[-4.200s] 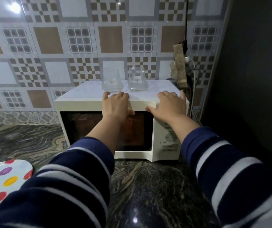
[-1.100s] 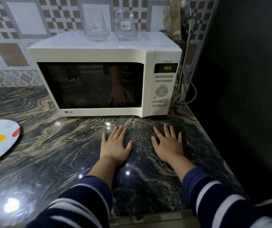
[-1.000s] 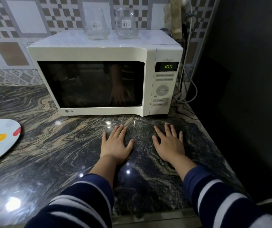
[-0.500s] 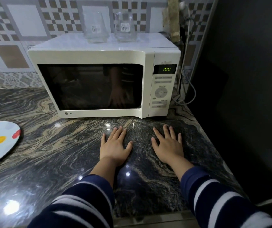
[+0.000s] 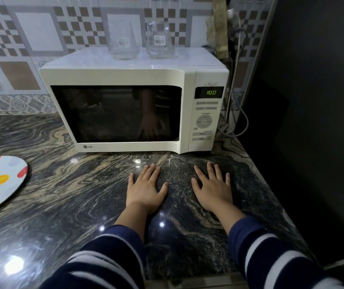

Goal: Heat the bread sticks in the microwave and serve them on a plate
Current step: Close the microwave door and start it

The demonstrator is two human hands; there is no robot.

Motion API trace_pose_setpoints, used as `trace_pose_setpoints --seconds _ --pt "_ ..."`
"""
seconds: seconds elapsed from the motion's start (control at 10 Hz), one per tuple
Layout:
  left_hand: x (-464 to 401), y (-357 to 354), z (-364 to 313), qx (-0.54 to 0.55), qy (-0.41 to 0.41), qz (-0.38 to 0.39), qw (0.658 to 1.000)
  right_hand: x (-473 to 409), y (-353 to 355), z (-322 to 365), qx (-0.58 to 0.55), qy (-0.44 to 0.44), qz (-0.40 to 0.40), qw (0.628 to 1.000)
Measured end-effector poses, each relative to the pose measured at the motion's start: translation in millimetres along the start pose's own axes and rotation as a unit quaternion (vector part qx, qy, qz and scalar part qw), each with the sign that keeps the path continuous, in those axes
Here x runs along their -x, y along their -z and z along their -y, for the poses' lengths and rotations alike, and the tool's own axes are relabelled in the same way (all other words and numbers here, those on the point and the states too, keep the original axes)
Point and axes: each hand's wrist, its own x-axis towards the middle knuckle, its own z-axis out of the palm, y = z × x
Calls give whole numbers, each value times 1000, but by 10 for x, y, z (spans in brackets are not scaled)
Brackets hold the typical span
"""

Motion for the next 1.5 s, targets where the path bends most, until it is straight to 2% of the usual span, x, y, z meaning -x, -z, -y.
trace_pose_setpoints --seconds 0.8,1.0,1.2,1.5 --pt "-5 7 -6 -3 0 7 1000 -16 -23 -2 4 -1 1 1000" --pt "-8 5 -7 -3 0 6 1000 -77 36 6 -42 -17 37 998" --pt "-17 1 -7 -3 0 4 1000 -266 282 24 -57 -66 -4 996" --pt "-11 11 -30 -6 1 2 1000 -449 380 61 -56 -47 -7 997"
